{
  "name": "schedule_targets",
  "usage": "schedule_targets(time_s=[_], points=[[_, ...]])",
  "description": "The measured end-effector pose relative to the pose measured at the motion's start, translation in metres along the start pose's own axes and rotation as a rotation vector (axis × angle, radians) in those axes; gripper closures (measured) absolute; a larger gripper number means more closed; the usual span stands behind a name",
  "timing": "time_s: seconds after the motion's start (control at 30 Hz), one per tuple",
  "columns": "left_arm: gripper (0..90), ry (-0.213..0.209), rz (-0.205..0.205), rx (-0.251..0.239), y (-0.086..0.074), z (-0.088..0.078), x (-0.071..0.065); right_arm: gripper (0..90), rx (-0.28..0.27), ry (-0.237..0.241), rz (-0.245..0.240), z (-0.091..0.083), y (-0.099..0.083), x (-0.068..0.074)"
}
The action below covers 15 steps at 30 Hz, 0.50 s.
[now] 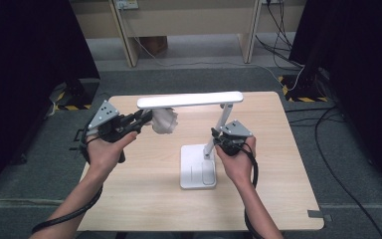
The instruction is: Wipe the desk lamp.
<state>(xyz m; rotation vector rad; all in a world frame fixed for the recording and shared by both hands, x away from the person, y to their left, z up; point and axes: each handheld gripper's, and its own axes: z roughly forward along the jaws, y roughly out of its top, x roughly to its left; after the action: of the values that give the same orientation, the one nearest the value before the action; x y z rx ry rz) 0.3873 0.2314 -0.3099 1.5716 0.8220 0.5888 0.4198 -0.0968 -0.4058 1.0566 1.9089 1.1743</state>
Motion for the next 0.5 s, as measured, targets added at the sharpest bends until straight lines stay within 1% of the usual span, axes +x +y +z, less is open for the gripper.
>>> schedule_targets(time_s=[0.07,0.3,0.5], points=[[75.6,0.002,0.008,-0.002,0.000,0.001,-0.002,63.3,0.001,0.000,0.000,0.000,0.000,0.000],[75.6,-0.005,0.007,0.001,0.000,0.008,-0.008,63.3,0.006,-0.002,-0.004,0.001,0.000,0.001],[75.6,-0.001,0.018,0.003,0.001,0.014,-0.014,63.4,0.009,-0.002,0.001,0.001,-0.001,0.002]])
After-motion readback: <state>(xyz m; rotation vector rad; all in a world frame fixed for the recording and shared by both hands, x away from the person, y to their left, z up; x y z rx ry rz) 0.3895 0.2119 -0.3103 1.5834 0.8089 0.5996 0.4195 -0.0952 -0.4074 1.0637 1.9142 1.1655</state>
